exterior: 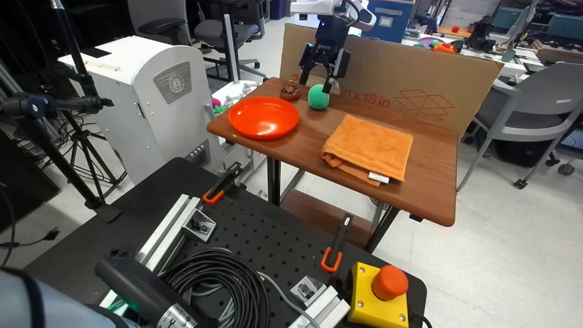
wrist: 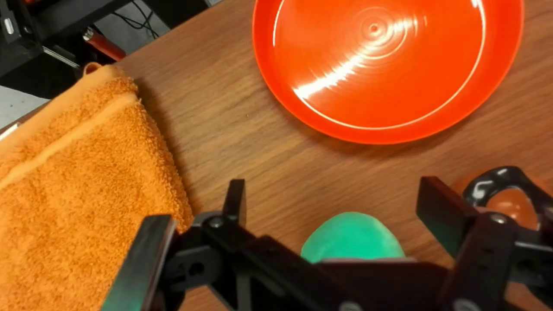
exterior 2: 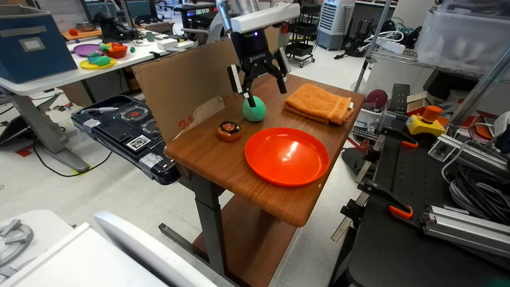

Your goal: Put the green plushy on the table

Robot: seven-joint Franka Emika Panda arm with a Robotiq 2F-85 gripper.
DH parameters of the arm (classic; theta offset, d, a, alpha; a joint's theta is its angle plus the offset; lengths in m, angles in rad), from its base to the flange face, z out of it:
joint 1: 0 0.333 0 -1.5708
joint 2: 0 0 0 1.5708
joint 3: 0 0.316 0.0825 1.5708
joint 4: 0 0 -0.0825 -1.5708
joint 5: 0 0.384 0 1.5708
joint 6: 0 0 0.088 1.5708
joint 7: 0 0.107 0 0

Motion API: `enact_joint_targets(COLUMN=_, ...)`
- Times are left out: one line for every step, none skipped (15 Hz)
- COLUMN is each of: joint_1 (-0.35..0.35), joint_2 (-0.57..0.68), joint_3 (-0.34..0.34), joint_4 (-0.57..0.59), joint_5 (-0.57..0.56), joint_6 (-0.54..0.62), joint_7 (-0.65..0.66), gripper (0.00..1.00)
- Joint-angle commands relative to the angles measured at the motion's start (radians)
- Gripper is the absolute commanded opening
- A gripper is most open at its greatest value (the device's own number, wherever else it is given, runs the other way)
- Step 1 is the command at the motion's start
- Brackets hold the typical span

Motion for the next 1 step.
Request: enact_joint_targets(joint_1=0.012, joint_2=-0.021, joint_3=-0.012, joint_4=-0.021, joint_5=0.01, joint_6=-0.004, joint_7=-0.006, gripper=1.0)
